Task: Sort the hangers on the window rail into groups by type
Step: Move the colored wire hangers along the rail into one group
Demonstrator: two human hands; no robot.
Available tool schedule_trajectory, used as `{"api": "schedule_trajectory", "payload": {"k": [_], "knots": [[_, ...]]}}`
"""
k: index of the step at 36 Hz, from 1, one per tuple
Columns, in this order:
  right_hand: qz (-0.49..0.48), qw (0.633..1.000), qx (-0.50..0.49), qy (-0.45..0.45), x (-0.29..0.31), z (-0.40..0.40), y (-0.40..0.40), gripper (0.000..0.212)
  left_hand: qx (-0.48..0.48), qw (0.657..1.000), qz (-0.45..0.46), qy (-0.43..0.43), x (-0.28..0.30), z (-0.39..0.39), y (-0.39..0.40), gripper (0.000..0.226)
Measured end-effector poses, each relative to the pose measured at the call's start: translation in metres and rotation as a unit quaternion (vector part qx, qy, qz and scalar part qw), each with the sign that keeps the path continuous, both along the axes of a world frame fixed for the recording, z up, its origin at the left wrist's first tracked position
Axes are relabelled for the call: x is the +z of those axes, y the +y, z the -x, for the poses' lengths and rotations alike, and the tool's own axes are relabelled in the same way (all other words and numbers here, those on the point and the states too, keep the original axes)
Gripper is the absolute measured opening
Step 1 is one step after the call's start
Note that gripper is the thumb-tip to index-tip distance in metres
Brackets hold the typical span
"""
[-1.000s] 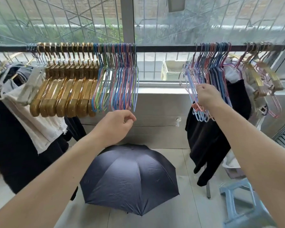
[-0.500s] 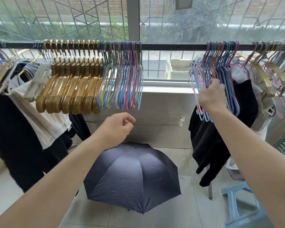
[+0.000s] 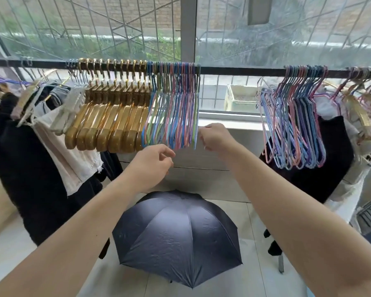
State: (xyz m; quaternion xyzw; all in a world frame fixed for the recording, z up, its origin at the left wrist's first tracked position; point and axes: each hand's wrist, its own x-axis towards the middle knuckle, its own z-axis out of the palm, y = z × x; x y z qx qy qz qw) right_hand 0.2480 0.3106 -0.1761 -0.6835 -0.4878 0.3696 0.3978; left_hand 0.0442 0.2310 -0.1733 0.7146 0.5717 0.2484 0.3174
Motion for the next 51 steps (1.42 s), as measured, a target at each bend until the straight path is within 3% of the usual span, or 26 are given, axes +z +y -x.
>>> {"api": "schedule_trajectory", "payload": {"k": [3, 6, 10, 15, 19, 22, 25, 28, 32, 38, 45, 48, 51], "knots": [[0.035, 0.998, -0.02, 0.055, 0.001, 0.015, 0.009, 0.021, 0.003, 1.0, -0.005, -0.006, 0.004, 0.005, 0.003, 0.018], [0.04, 0.996, -0.046, 0.064, -0.003, 0.023, 0.014, 0.012, 0.0, 1.0, -0.003, -0.013, 0.005, 0.01, 0.003, 0.019], [0.019, 0.998, -0.061, 0.013, -0.009, 0.024, 0.014, 0.009, 0.002, 1.0, 0.002, -0.016, 0.0, 0.017, 0.004, 0.019], [-0.026, 0.994, -0.093, -0.045, -0.01, 0.015, 0.008, 0.023, 0.006, 1.0, 0.009, -0.015, -0.005, 0.023, 0.005, 0.018], [-0.117, 0.982, -0.131, -0.068, -0.003, 0.009, -0.005, 0.037, 0.008, 1.0, 0.014, -0.023, -0.005, 0.027, 0.006, 0.017], [-0.219, 0.96, -0.144, -0.095, 0.01, 0.006, -0.009, 0.036, 0.007, 1.0, 0.016, -0.025, -0.006, 0.03, 0.008, 0.015], [-0.246, 0.947, -0.153, -0.139, 0.034, -0.001, -0.004, 0.029, 0.003, 0.999, 0.026, -0.024, -0.01, 0.032, 0.01, 0.014], [-0.218, 0.942, -0.16, -0.201, 0.063, -0.013, 0.01, 0.028, 0.0, 0.999, 0.039, -0.03, -0.015, 0.032, 0.011, 0.012], [-0.155, 0.951, -0.156, -0.217, 0.079, -0.029, 0.029, 0.03, -0.001, 0.998, 0.051, -0.042, -0.022, 0.033, 0.01, 0.013], [-0.052, 0.971, -0.115, -0.202, 0.014, -0.049, 0.023, 0.028, 0.007, 0.996, 0.076, -0.04, -0.049, 0.04, 0.003, 0.019], [0.089, 0.984, -0.105, -0.109, -0.084, -0.068, -0.042, 0.029, -0.011, 0.984, 0.177, -0.02, -0.11, 0.026, -0.012, 0.018], [0.144, 0.982, -0.123, 0.004, -0.097, -0.069, -0.072, 0.03, -0.038, 0.975, 0.216, 0.024, -0.147, 0.017, -0.02, 0.018], [0.177, 0.974, -0.101, 0.104, -0.102, -0.075, -0.103, 0.021, -0.046, 0.963, 0.255, 0.07, -0.184, 0.007, -0.03, 0.032]]}}
